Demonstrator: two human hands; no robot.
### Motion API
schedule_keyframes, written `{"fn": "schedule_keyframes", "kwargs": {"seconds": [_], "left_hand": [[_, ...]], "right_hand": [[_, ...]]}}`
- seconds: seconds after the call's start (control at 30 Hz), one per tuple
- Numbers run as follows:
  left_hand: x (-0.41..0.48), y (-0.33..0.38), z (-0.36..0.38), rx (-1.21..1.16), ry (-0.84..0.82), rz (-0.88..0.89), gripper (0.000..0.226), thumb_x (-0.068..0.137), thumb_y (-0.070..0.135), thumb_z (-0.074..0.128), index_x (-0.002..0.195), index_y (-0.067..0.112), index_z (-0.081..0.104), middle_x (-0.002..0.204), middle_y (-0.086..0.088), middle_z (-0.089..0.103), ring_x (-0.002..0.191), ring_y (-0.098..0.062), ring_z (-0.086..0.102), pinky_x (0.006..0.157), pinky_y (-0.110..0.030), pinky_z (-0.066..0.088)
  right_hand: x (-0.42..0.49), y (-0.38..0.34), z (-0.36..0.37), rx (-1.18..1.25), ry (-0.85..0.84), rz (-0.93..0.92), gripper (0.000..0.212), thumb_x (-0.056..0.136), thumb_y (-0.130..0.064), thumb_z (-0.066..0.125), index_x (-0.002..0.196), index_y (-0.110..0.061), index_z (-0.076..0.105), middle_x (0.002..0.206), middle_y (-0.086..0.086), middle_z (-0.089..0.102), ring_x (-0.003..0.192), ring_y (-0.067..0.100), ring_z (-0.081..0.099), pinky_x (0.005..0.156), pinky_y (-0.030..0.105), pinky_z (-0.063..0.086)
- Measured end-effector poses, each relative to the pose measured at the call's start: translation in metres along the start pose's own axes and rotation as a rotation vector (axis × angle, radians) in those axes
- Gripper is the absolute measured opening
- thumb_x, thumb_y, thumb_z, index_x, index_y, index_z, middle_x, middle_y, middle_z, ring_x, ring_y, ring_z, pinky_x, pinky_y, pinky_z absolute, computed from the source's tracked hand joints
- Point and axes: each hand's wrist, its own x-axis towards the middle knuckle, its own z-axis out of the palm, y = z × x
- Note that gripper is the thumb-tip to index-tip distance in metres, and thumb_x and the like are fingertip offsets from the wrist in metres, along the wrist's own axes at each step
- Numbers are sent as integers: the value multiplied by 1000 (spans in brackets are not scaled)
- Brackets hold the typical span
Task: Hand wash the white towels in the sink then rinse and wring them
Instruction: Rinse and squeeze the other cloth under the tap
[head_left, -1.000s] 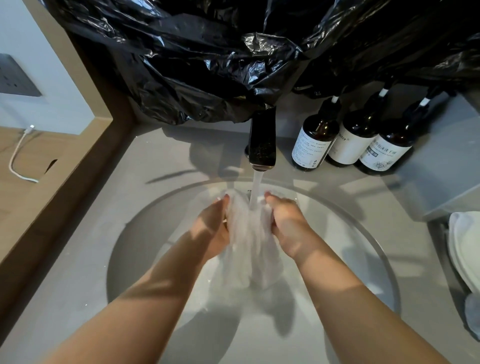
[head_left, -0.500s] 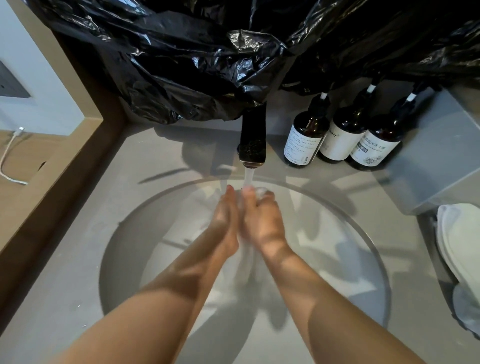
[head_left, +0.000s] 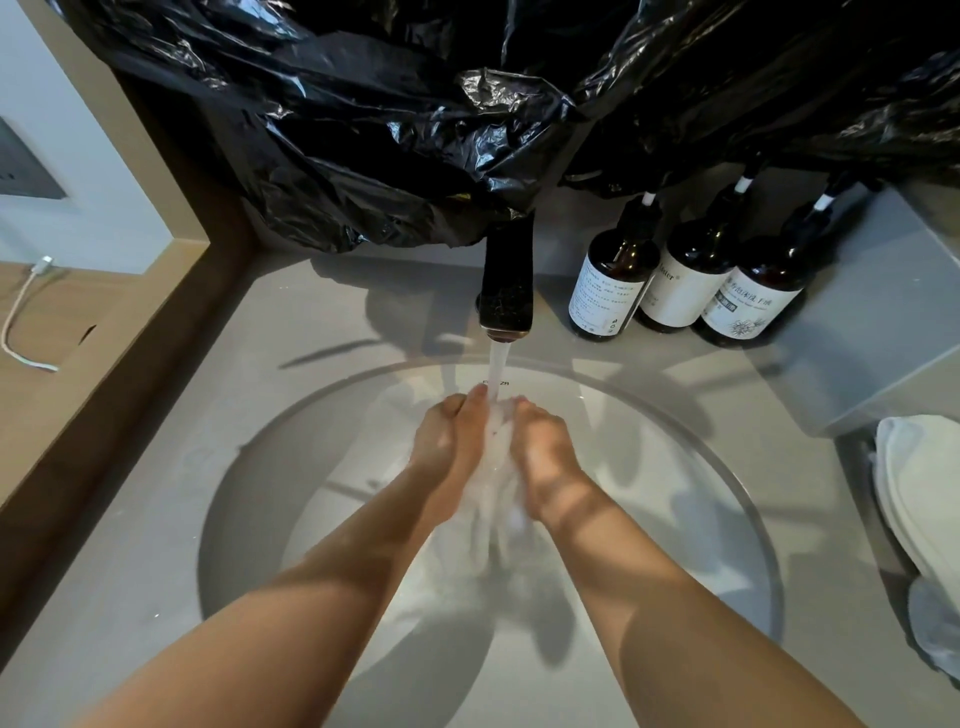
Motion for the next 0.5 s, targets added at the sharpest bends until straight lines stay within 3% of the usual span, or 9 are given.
{"fn": "schedule_keyframes", "kwargs": {"seconds": [0.13, 0.23, 0.3, 0.37, 0.43, 0.5], "left_hand": [[8, 4, -19, -131, -171, -90, 19, 102, 17, 39, 96, 15, 57, 94, -12, 66, 86, -27, 63, 81, -39, 49], [10, -2, -23, -110, -195, -86, 17, 102, 16, 38, 112, 14, 53, 102, -15, 67, 85, -25, 66, 75, -38, 55], [12, -8, -20, -71, -78, -41, 19, 102, 23, 41, 103, 12, 56, 82, -8, 68, 66, -14, 66, 56, -25, 52], [9, -6, -14, -146, -7, -90, 27, 102, 29, 41, 90, 12, 58, 67, -4, 66, 56, -13, 64, 52, -22, 49], [10, -3, -8, -205, -3, -152, 39, 102, 38, 35, 96, 7, 58, 76, -13, 65, 65, -23, 63, 61, -27, 49], [10, 3, -6, -203, -18, -172, 45, 103, 39, 29, 100, 5, 58, 79, -15, 62, 68, -24, 60, 59, -27, 46]], "right_hand": [[-1, -3, -13, 83, -57, -81, 20, 98, -29, 49, 97, -13, 60, 95, 10, 66, 78, 21, 62, 68, 26, 50], [-7, 7, -13, 0, -200, -110, 43, 95, -27, 56, 133, -9, 47, 120, 11, 62, 91, 17, 64, 74, 24, 52], [-12, 11, -9, -237, -151, -213, 42, 94, -35, 55, 129, -11, 50, 100, 4, 62, 86, 15, 59, 78, 25, 47], [-15, 10, -6, -316, -75, -307, 36, 93, -40, 55, 116, -12, 56, 86, -1, 57, 81, 16, 55, 78, 25, 44], [-18, 7, -3, -272, -33, -355, 24, 93, -39, 55, 97, -16, 57, 78, -5, 55, 77, 16, 54, 76, 24, 43], [-19, 0, -1, -217, 16, -349, 23, 94, -38, 54, 81, -20, 53, 73, -6, 54, 76, 17, 54, 75, 25, 43]]}}
